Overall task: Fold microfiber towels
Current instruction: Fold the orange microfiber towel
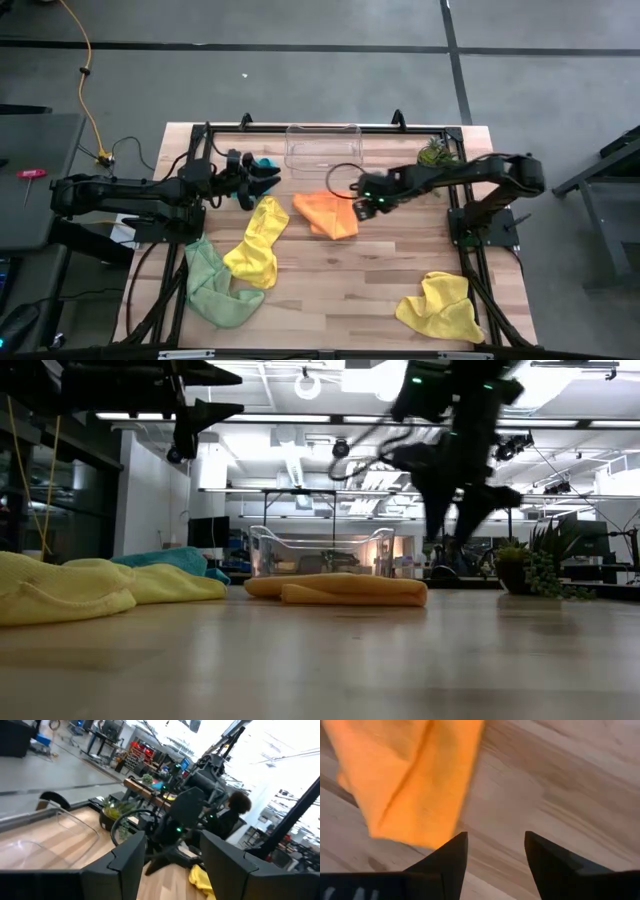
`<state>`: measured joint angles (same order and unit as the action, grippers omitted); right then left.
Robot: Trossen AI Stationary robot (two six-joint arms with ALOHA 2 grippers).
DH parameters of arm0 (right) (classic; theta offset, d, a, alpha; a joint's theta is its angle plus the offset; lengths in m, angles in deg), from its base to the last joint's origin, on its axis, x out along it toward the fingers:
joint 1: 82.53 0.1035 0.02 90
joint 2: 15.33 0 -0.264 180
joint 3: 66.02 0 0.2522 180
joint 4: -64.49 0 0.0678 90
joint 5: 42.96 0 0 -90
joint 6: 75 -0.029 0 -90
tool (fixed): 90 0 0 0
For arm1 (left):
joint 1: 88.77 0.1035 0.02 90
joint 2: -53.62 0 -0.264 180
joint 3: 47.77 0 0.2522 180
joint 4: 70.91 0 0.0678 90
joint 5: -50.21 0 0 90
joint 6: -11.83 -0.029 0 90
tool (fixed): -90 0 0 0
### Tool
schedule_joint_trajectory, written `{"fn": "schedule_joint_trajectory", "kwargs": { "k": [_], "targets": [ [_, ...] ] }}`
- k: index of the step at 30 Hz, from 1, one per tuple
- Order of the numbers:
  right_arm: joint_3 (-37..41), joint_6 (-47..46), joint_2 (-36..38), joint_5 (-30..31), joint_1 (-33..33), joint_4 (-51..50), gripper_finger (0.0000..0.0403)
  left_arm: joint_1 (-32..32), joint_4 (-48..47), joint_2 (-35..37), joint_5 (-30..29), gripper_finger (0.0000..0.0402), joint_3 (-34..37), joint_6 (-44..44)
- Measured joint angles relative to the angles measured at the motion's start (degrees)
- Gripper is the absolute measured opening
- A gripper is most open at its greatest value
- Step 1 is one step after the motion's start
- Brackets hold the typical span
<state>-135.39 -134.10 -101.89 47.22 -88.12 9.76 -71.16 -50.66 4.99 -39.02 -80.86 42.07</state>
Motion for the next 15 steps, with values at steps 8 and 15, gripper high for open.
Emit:
{"fn": "schedule_joint_trajectory", "kwargs": {
  "k": [8, 15],
  "targets": [
    [15.9, -9.9, 12.4, -0.8, 0.3, 20.9, 0.0152, -0.2, -10.5, -3.8, 0.4, 0.0181, -4.3, -1.5],
    [19.7, -9.9, 12.3, -1.1, 0.3, 32.5, 0.0152, -0.4, -32.0, -14.7, 0.9, 0.0181, -16.4, -10.2]
  ]
}}
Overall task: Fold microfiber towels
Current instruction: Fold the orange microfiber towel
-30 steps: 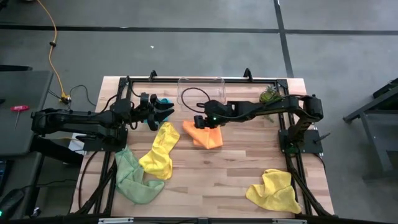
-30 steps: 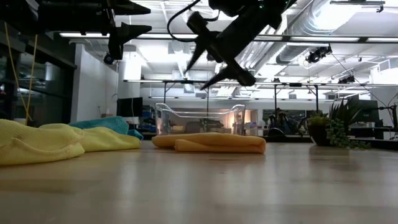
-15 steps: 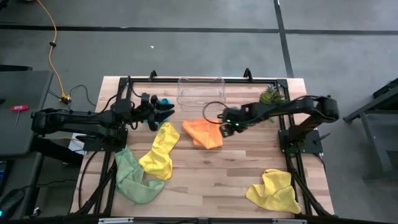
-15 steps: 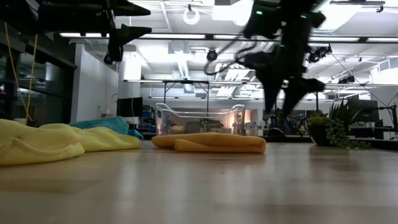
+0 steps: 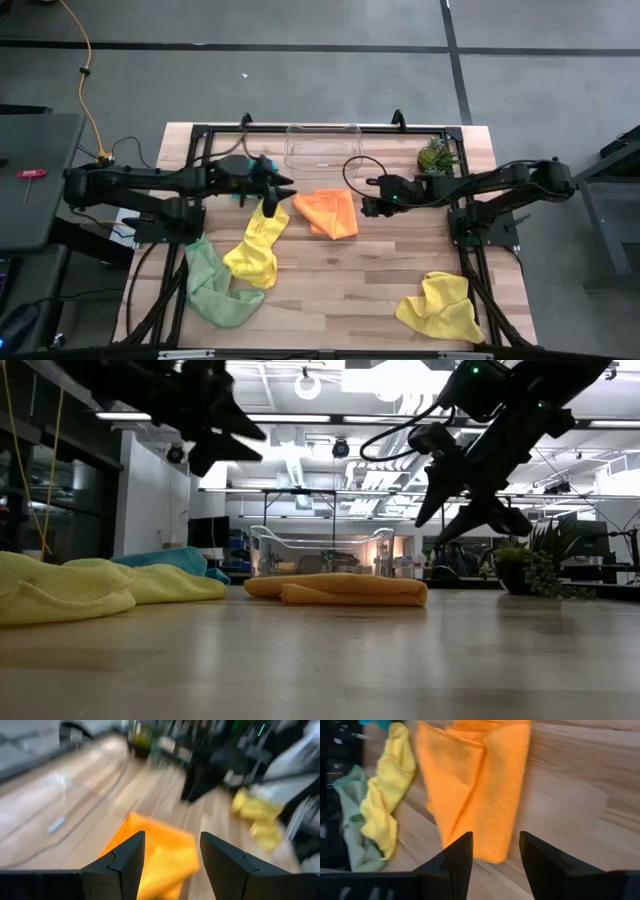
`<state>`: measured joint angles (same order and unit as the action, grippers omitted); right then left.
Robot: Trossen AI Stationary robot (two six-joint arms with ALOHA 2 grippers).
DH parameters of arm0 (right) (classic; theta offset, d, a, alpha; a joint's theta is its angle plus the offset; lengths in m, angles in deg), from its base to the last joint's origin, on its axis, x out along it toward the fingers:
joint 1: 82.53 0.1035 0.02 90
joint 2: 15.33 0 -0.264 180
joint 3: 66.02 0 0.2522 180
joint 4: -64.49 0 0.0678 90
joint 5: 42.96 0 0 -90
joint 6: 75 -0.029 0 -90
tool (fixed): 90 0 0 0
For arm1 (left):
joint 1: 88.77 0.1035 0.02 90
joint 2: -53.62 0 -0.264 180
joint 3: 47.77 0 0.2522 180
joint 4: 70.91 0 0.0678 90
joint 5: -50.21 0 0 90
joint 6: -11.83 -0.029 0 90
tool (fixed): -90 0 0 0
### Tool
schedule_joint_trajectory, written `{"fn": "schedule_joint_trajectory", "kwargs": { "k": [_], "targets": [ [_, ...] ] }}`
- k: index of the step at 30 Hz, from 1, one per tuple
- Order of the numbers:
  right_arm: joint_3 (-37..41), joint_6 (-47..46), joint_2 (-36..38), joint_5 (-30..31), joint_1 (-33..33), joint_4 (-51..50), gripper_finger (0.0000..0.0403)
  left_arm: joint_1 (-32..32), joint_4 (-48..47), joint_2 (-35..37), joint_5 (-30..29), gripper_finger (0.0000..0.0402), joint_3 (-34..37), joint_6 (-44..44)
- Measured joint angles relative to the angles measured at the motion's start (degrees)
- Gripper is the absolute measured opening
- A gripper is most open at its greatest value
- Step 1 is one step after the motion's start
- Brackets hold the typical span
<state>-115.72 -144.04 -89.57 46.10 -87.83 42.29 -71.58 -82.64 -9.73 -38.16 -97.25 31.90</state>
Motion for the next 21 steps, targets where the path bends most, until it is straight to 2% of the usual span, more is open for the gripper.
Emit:
{"fn": "schedule_joint_trajectory", "kwargs": {
  "k": [6, 11, 16, 21],
  "targets": [
    [0.1, 0.6, 0.0, 0.0, 0.1, 5.7, 0.0152, 0.0, -9.9, -9.7, 1.3, 0.0181, -6.5, -2.7],
    [-1.3, 0.3, -3.9, 0.0, 0.1, 9.4, 0.0152, 0.0, -10.6, -11.4, 7.1, 0.0181, -7.0, -2.3],
    [-8.0, 1.9, -13.9, 0.0, 0.0, 9.4, 0.0152, 0.2, -9.9, -6.3, 9.6, 0.0181, -7.0, -2.1],
    [-16.7, 2.4, -23.5, 3.1, -1.5, 4.2, 0.0152, 0.9, -8.4, 3.3, 7.6, 0.0181, -7.0, -1.3]
  ]
}}
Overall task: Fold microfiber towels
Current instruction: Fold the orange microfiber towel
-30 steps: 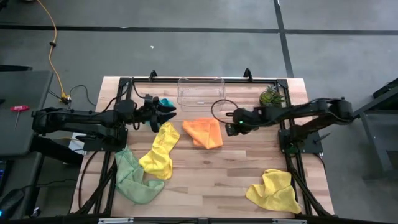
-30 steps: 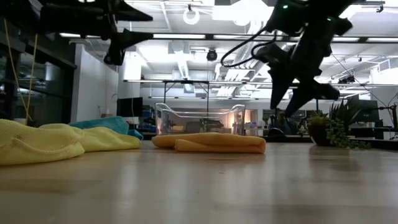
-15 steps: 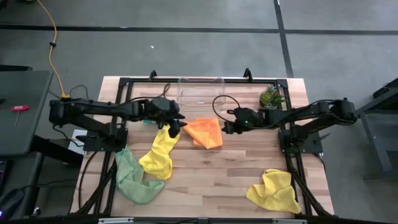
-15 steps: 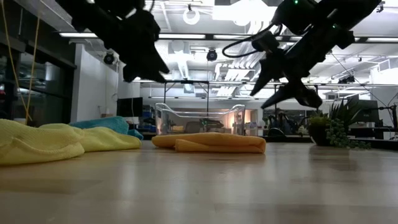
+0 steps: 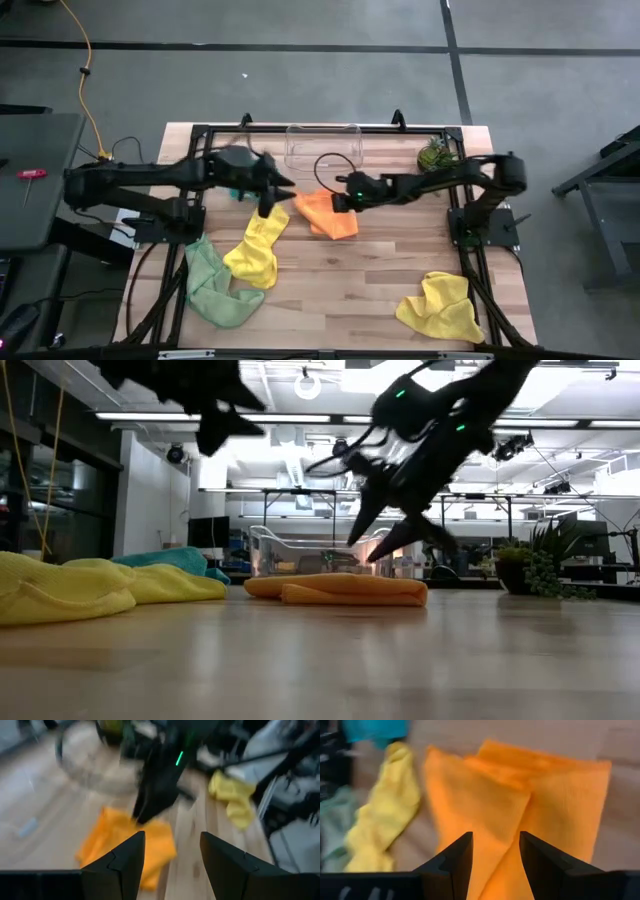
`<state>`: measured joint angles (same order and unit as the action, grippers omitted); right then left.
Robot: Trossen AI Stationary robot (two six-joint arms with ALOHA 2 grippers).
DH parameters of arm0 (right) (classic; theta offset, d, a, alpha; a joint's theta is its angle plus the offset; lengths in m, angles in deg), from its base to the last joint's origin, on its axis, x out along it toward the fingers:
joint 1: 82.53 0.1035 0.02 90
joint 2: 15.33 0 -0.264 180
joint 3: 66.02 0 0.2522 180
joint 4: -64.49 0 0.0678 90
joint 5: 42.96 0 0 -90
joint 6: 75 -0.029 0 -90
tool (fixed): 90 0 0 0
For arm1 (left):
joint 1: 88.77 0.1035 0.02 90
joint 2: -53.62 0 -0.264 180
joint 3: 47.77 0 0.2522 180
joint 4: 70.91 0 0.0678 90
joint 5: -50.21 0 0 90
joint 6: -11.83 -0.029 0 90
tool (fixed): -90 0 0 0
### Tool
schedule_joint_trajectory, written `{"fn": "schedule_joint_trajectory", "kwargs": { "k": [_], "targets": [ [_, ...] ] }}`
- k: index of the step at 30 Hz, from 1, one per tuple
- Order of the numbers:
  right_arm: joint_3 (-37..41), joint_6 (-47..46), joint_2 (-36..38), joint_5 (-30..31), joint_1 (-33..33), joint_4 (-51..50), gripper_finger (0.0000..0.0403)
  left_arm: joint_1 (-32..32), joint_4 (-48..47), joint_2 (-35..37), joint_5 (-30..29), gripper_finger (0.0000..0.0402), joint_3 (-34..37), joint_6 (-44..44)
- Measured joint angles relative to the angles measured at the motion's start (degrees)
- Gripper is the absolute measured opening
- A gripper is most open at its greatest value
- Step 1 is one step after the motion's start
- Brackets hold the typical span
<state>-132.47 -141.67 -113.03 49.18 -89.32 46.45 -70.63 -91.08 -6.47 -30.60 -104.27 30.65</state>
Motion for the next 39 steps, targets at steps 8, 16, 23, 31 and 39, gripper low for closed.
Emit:
{"fn": "schedule_joint_trajectory", "kwargs": {
  "k": [8, 16, 23, 31, 39],
  "targets": [
    [-11.5, 3.2, -8.7, 2.2, -1.2, -11.9, 0.0152, 0.0, -0.2, 11.8, -5.5, 0.0181, 0.0, 0.1],
    [-14.1, 1.4, -9.7, 3.7, -1.1, -15.4, 0.0152, 0.0, -0.3, 13.8, -5.6, 0.0181, 0.0, 0.1],
    [-14.0, 0.7, -9.7, 3.4, -1.1, -16.5, 0.0152, 0.0, -2.2, 13.4, -5.6, 0.0181, 0.0, -0.5],
    [-13.9, -0.6, -10.7, 2.6, -1.0, -14.5, 0.0152, 0.0, -2.4, 13.4, -5.6, 0.0181, 0.0, -0.5],
    [-14.0, -1.7, -11.5, 4.4, -1.0, -13.0, 0.0143, -0.1, -2.4, 13.4, -5.6, 0.0181, 0.0, -0.4]
  ]
}}
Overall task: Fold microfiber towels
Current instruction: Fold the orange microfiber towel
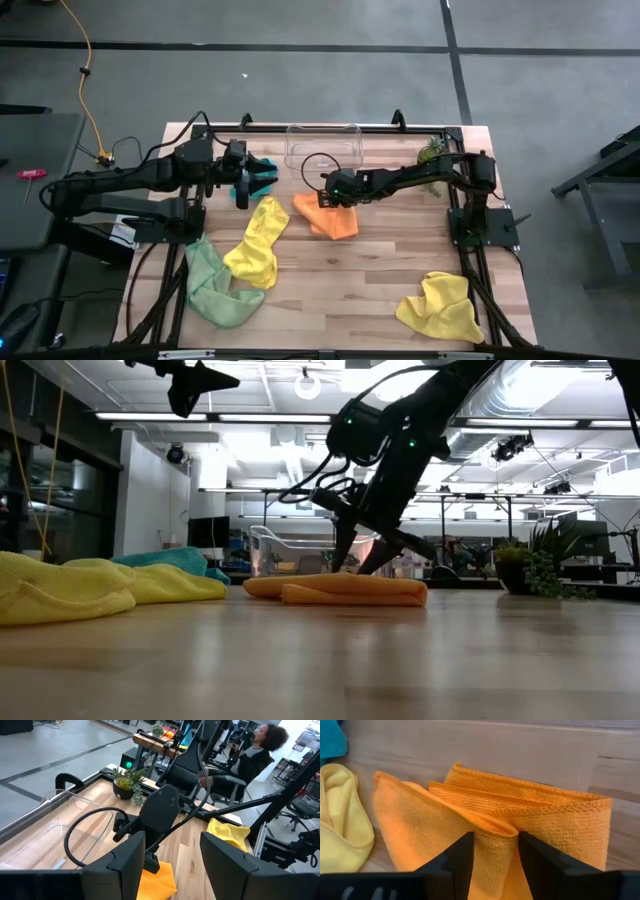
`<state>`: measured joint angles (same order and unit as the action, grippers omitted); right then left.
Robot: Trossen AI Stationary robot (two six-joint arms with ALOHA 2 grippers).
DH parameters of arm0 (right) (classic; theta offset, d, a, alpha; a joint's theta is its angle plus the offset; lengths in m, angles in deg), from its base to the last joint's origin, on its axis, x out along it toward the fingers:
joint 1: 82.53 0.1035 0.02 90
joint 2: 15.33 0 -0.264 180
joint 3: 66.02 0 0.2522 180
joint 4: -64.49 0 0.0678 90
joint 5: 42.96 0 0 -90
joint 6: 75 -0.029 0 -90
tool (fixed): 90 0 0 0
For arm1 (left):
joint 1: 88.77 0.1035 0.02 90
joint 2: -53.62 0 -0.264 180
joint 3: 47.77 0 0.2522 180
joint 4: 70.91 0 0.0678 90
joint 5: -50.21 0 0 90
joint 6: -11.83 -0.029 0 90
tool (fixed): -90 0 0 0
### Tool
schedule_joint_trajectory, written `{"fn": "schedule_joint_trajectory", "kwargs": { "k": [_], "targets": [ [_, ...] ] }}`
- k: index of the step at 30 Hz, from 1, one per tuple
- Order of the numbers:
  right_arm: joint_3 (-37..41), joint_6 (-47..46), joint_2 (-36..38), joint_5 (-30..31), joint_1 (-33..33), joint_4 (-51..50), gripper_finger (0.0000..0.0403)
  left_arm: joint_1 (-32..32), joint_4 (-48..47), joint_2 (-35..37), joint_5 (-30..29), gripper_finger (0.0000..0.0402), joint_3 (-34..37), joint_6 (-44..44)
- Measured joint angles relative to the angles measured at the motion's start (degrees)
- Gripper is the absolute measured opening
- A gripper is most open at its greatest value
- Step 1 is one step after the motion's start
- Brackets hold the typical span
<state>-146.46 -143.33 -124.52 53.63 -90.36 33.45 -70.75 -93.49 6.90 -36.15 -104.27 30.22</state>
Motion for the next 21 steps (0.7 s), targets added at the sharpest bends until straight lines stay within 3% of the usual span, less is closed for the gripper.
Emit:
{"fn": "schedule_joint_trajectory", "kwargs": {
  "k": [13, 21],
  "targets": [
    [0.0, 1.1, 0.0, -0.4, 0.0, -0.2, 0.0011, 0.0, 0.0, 0.0, -0.2, 0.0181, 0.0, -0.2],
    [0.0, 4.6, 5.4, 2.1, 0.3, -4.8, 0.0002, 0.0, 0.0, 0.0, -0.2, 0.0181, 0.0, -0.2]
  ]
}}
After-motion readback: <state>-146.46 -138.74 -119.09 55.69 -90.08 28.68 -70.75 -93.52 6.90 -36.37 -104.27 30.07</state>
